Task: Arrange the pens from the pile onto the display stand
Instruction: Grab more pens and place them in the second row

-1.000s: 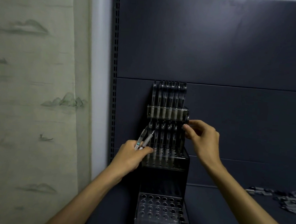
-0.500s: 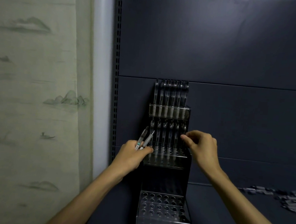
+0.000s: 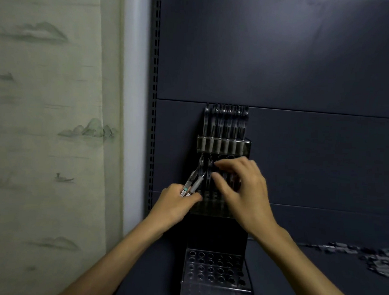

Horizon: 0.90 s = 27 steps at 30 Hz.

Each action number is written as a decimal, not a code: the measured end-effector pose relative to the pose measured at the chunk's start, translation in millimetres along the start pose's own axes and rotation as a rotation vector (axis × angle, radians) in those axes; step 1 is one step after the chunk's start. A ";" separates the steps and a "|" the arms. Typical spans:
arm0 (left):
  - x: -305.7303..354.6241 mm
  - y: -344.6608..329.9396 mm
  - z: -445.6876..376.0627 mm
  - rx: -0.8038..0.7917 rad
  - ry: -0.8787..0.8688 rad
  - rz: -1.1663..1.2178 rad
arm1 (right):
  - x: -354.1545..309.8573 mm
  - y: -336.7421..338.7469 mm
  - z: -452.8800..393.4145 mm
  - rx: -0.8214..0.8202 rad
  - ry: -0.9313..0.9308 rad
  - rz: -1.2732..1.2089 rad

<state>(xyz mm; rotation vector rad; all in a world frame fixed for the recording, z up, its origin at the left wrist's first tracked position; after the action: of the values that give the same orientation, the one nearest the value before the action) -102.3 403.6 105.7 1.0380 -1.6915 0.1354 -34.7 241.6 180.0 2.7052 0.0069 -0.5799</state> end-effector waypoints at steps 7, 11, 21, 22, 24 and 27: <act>14.5 1.4 7.6 0.030 -0.077 -0.235 | -6.1 -47.0 4.0 -0.326 -0.333 -0.240; 7.2 4.4 5.6 0.017 -0.054 -0.276 | 6.0 -56.5 4.4 -0.345 -0.479 -0.473; 10.8 4.4 4.4 0.037 -0.063 -0.332 | 22.6 -57.8 10.9 -0.158 -0.688 -0.704; 10.2 5.8 3.1 0.045 -0.066 -0.328 | 21.4 -55.7 8.8 -0.144 -0.685 -0.761; 7.0 11.1 0.6 0.062 -0.068 -0.318 | 20.2 -47.7 0.8 -0.107 -0.681 -0.883; -1.7 20.6 -0.1 0.074 -0.056 -0.286 | 24.2 -25.7 -20.0 -0.002 -0.642 -0.971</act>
<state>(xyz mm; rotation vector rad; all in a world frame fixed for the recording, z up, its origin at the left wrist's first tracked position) -116.3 417.2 112.5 1.3382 -1.5788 -0.0171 -6.7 270.9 178.2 2.2330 1.1666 -1.6577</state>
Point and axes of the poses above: each hand's wrist, its own z-axis away from the middle knuckle, its own y-axis out of the back of the hand, x = y × z, the point moved 8 cm from there along -z, towards the middle knuckle, and after that the axes turned 8 degrees about -y, right-handed, at the moved point
